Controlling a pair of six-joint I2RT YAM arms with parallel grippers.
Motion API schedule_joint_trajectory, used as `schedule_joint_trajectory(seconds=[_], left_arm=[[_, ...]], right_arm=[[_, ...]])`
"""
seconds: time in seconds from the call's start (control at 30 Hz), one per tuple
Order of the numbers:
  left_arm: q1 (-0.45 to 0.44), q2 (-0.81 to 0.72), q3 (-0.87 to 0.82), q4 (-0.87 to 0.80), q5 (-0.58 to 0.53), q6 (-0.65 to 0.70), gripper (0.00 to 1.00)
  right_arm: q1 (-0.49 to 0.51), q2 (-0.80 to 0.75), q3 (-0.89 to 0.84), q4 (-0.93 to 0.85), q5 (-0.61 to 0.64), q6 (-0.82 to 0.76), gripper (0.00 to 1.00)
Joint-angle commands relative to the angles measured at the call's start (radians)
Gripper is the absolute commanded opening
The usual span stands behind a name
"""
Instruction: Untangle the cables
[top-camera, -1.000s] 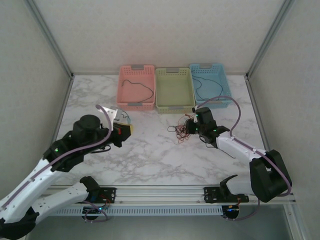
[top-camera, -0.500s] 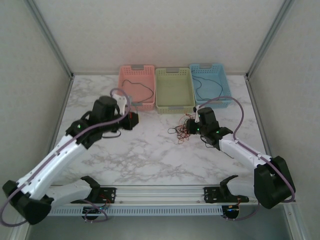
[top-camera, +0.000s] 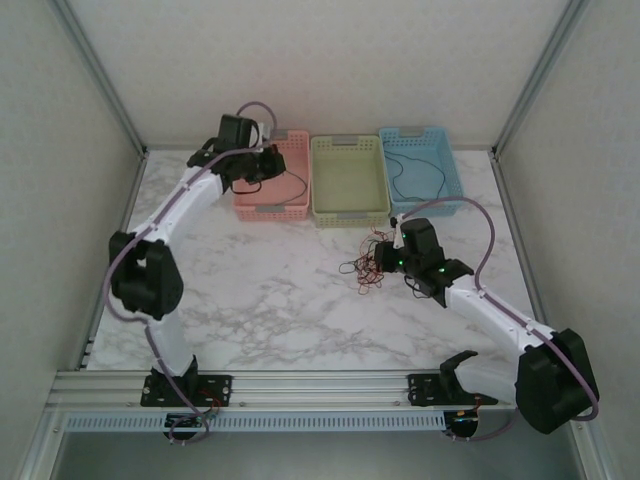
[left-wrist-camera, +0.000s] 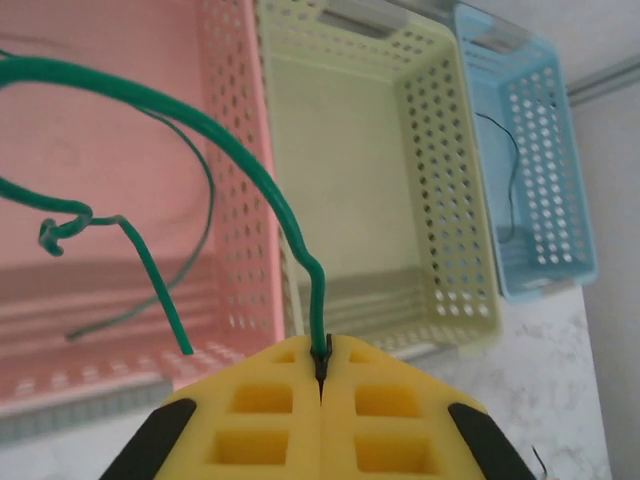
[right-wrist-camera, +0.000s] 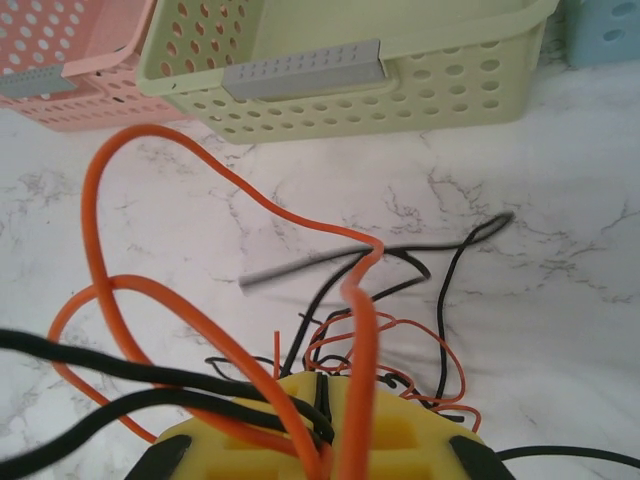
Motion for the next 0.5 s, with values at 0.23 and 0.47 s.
schedule_joint_trajectory(seconds=[0.23,0.47], left_arm=[[0.024,0.331,0.379,-0.2,-0.053,0.127,0.44],[0.017,0.228,0.336,-0.262,-0.141,0.162,0.55]], right_arm=[[-0.003,-0.07,-0.034,-0.066,0.004,0.005,0.0],[-0.003,-0.089,-0.027,-0.088,0.012,-0.003,0.0]])
